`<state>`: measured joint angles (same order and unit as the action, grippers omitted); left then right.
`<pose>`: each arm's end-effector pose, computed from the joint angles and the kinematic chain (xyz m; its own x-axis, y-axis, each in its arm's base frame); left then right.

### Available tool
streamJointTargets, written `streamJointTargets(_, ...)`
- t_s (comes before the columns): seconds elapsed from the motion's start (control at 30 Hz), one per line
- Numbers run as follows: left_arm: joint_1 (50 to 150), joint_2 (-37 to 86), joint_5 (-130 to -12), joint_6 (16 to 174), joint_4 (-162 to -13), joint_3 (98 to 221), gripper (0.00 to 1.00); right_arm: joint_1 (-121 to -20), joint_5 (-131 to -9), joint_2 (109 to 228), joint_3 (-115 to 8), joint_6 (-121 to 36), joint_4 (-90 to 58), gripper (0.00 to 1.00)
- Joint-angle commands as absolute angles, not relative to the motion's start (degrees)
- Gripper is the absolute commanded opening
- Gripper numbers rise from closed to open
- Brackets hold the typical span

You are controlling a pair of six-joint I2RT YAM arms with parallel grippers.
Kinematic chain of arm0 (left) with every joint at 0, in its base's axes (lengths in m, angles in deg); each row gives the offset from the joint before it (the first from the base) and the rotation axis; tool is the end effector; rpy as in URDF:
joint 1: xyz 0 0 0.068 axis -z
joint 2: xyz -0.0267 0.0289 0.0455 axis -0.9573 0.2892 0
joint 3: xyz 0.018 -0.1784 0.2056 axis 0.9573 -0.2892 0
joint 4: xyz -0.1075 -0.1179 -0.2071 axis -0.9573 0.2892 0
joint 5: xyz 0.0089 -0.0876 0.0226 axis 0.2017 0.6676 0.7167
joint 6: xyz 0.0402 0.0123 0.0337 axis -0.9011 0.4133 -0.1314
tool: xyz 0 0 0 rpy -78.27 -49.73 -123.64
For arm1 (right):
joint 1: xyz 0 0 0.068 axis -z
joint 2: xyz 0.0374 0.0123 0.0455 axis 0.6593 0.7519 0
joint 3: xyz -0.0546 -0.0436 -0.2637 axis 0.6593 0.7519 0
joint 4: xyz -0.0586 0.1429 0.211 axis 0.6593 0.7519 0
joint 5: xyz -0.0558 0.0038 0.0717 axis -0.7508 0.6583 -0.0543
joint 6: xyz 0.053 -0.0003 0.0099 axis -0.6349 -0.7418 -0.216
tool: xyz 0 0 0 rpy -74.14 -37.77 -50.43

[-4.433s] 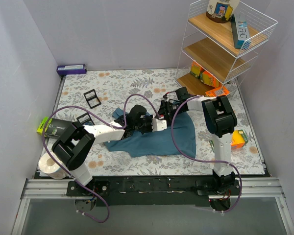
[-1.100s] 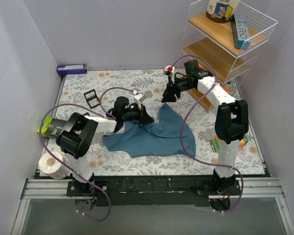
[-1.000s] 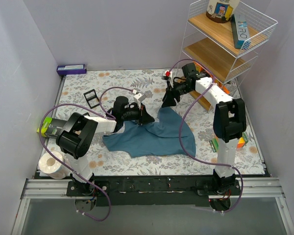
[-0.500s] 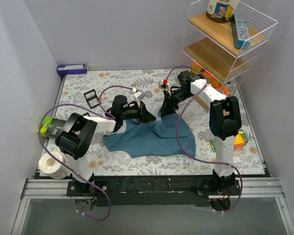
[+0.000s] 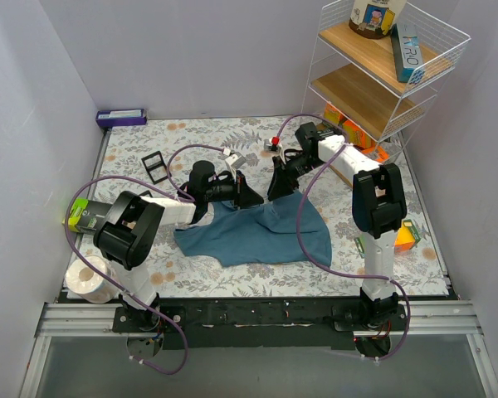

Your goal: Remove the brooch from the garment

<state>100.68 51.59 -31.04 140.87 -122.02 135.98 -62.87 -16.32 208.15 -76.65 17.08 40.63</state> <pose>0.3101 -0.1911 0.1776 -0.9359 -0.1479 -0.3197 0.2747 0.2616 -0.9253 0.3811 0.1846 0.2145 -0.2876 -0.5267 -0.7999 -0.9278 -0.0540 0.3691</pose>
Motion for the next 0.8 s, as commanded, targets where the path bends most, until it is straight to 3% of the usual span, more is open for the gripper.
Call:
streamJointTargets(0.0, 100.5, 49.7, -29.7, 140.8, -123.9, 136.9, 0.01, -63.4, -14.3, 208.3, -76.6, 17.9, 42.3, 0.35)
streamJointTargets(0.43, 100.4, 49.6, -29.8, 140.8, -124.2, 136.6, 0.01, -64.4, -15.6, 208.6, -75.9, 18.1, 42.2, 0.19)
streamJointTargets(0.5, 100.3, 49.7, -30.2, 140.6, -123.9, 136.7, 0.08, -64.5, -15.8, 208.6, -75.7, 18.1, 42.2, 0.10)
streamJointTargets(0.53, 100.3, 49.6, -30.6, 140.5, -123.5, 136.7, 0.18, -64.6, -15.9, 208.5, -75.6, 17.9, 41.9, 0.06)
streamJointTargets(0.57, 100.4, 49.6, -31.4, 140.6, -122.6, 136.5, 0.35, -64.5, -16.2, 208.2, -75.3, 16.8, 41.3, 0.01)
streamJointTargets(0.67, 100.3, 49.2, -34.6, 139.1, -119.4, 136.7, 0.45, -64.4, -18.7, 207.1, -74.1, 9.6, 36.6, 0.01)
streamJointTargets(0.77, 100.4, 49.1, -39.2, 137.6, -116.4, 136.8, 0.48, -64.3, -21.6, 206.0, -72.9, 1.7, 29.6, 0.01)
